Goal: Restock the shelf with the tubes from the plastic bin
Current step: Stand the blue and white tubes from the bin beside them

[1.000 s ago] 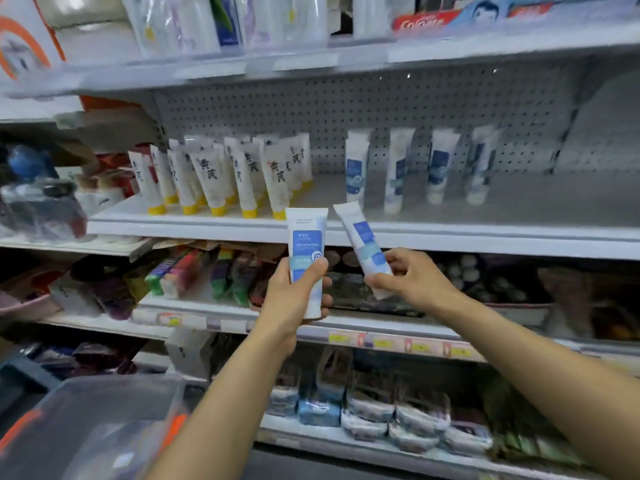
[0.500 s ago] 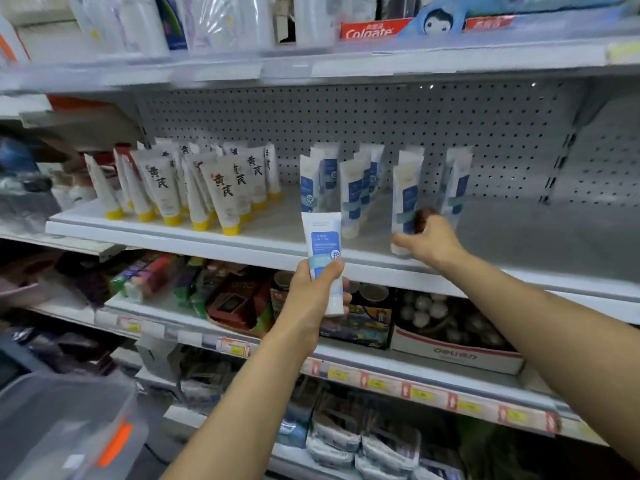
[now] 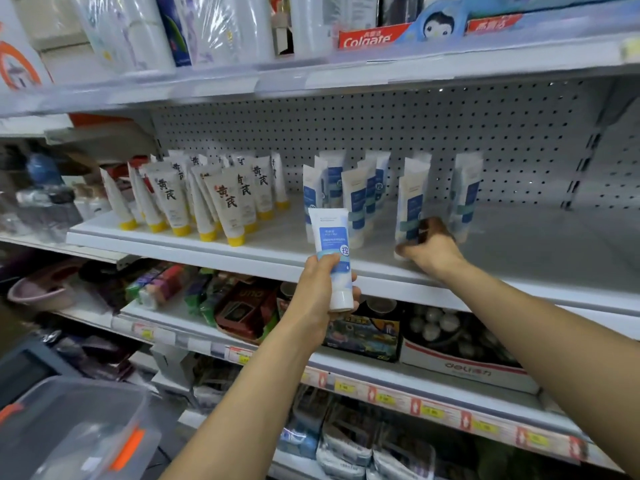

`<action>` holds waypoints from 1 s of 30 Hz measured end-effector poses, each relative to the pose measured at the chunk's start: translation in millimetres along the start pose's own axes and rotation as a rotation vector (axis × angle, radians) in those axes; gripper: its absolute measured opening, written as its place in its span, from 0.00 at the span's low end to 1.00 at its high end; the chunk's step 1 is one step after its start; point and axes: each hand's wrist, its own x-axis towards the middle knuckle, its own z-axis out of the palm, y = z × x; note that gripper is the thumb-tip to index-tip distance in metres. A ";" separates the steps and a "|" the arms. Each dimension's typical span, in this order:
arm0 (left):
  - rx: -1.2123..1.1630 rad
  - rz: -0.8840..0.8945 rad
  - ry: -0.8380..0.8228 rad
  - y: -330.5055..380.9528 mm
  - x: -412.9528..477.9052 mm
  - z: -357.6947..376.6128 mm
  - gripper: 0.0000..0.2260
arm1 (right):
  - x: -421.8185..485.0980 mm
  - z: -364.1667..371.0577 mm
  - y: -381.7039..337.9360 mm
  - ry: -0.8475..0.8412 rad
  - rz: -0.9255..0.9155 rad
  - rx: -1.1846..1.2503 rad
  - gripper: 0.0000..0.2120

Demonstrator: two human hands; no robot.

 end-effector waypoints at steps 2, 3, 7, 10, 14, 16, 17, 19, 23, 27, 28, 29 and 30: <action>-0.027 -0.015 0.010 -0.6 0.7 2.1 0.12 | -11.9 -5.3 -2.8 0.049 -0.015 -0.009 0.25; -0.036 -0.014 0.011 -1.0 0.8 4.5 0.12 | -19.7 -8.1 -5.3 0.085 -0.051 -0.002 0.19; -0.053 0.030 0.003 -5.6 1.5 16.5 0.10 | -51.6 -13.8 -19.4 -0.087 -0.214 0.257 0.08; -0.049 0.071 -0.068 -5.2 -2.2 30.8 0.10 | -70.4 -20.3 -28.2 -0.439 -0.273 0.243 0.10; 0.032 0.143 -0.170 -3.1 -7.8 53.0 0.11 | -73.1 -32.2 -24.3 -0.496 -0.213 0.292 0.10; 0.137 0.158 -0.190 -4.3 -7.0 61.0 0.12 | -70.6 -42.3 -15.5 -0.428 -0.233 0.262 0.13; 0.194 0.162 -0.192 -4.8 -6.1 63.9 0.13 | -68.3 -47.4 -9.7 -0.376 -0.248 0.222 0.16; 0.273 0.176 -0.177 -5.3 -4.4 67.7 0.14 | -59.8 -58.4 4.3 -0.235 -0.239 0.147 0.20; 0.333 0.209 -0.130 -7.5 0.0 71.5 0.14 | -36.1 -77.6 31.6 -0.009 -0.151 0.086 0.19; 0.389 0.221 -0.106 -7.5 6.9 74.0 0.11 | -16.9 -83.3 44.8 0.039 -0.127 0.027 0.22; 0.403 0.224 -0.108 -7.0 8.5 74.4 0.11 | -13.0 -82.6 46.8 0.041 -0.118 0.021 0.23; 0.416 0.229 -0.110 -6.1 10.3 74.8 0.10 | -9.8 -81.7 48.4 0.043 -0.106 0.018 0.23; 0.429 0.238 -0.112 -4.9 12.2 75.2 0.10 | -7.0 -80.5 49.7 0.045 -0.094 0.016 0.24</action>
